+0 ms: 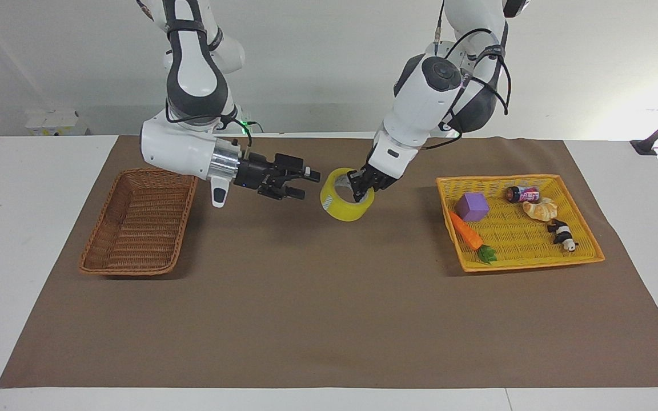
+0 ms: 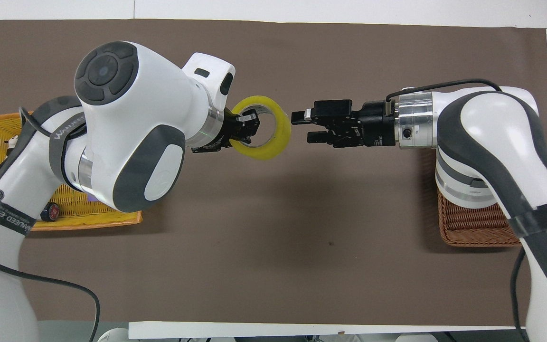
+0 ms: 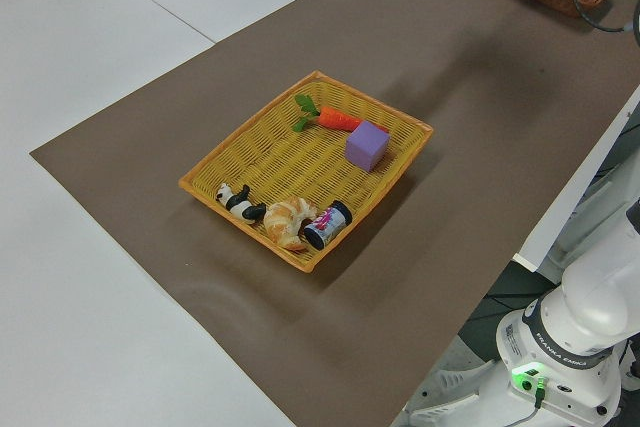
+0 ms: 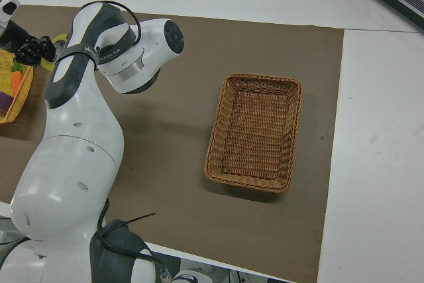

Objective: Move tape to another basket
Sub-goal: 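Grasp the tape rim with the right gripper beside the left gripper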

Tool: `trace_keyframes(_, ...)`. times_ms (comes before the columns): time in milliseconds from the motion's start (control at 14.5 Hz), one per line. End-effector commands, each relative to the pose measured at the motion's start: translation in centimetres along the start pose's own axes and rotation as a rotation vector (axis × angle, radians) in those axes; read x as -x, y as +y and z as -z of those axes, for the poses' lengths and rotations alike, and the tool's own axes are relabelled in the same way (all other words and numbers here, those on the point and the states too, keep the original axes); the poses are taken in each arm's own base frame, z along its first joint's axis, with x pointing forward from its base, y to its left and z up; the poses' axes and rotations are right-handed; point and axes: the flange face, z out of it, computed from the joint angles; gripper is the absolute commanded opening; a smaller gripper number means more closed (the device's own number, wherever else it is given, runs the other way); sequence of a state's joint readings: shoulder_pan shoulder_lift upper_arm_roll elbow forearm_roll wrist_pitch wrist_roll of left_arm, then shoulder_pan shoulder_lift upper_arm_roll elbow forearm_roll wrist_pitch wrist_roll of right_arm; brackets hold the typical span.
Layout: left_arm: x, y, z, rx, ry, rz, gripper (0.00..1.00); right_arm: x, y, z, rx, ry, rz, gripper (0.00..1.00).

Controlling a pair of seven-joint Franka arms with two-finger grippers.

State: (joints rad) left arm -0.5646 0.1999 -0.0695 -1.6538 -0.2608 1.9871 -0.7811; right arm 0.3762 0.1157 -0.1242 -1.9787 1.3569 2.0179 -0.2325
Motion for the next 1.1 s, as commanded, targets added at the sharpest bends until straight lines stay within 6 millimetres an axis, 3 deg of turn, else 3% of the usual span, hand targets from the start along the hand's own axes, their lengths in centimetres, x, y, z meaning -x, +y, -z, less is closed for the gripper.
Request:
trace_keyframes(0, 0.3, 0.0, 0.3, 0.002, -0.007, 0.011, 0.03, 0.5, -0.7, -1.3, -0.007, 0.02, -0.006, 1.0)
trace_keyframes(206, 0.5, -0.2, 0.1, -0.004, -0.012, 0.011, 0.03, 1.0, -0.8, -2.1, 0.0, 0.014, -0.002, 1.0)
trace_keyframes(275, 0.6, -0.3, 0.1, -0.006, -0.014, 0.011, 0.03, 0.9, -0.8, -2.0, -0.001, 0.014, -0.002, 0.94)
trace_keyframes(412, 0.6, -0.2, 0.1, -0.005, -0.013, 0.009, 0.03, 0.9, -0.9, -2.0, -0.001, 0.014, 0.001, 0.71)
trace_keyframes(756, 0.6, -0.3, 0.2, -0.006, -0.014, 0.009, 0.03, 1.0, -0.9, -2.2, -0.001, 0.007, 0.01, 0.0)
trace_keyframes(894, 0.6, -0.3, 0.2, -0.005, -0.013, 0.01, 0.05, 1.0, -1.0, -2.1, 0.0, 0.012, 0.016, 0.0)
trace_keyframes(962, 0.8, -0.2, 0.2, -0.006, -0.015, 0.01, 0.19, 1.0, -1.0, -2.1, 0.0, 0.008, 0.016, 0.0)
trace_keyframes(1031, 1.4, 0.2, 0.1, -0.012, -0.022, 0.01, 0.53, 1.0, -1.0, -2.1, -0.001, 0.005, 0.016, 0.0)
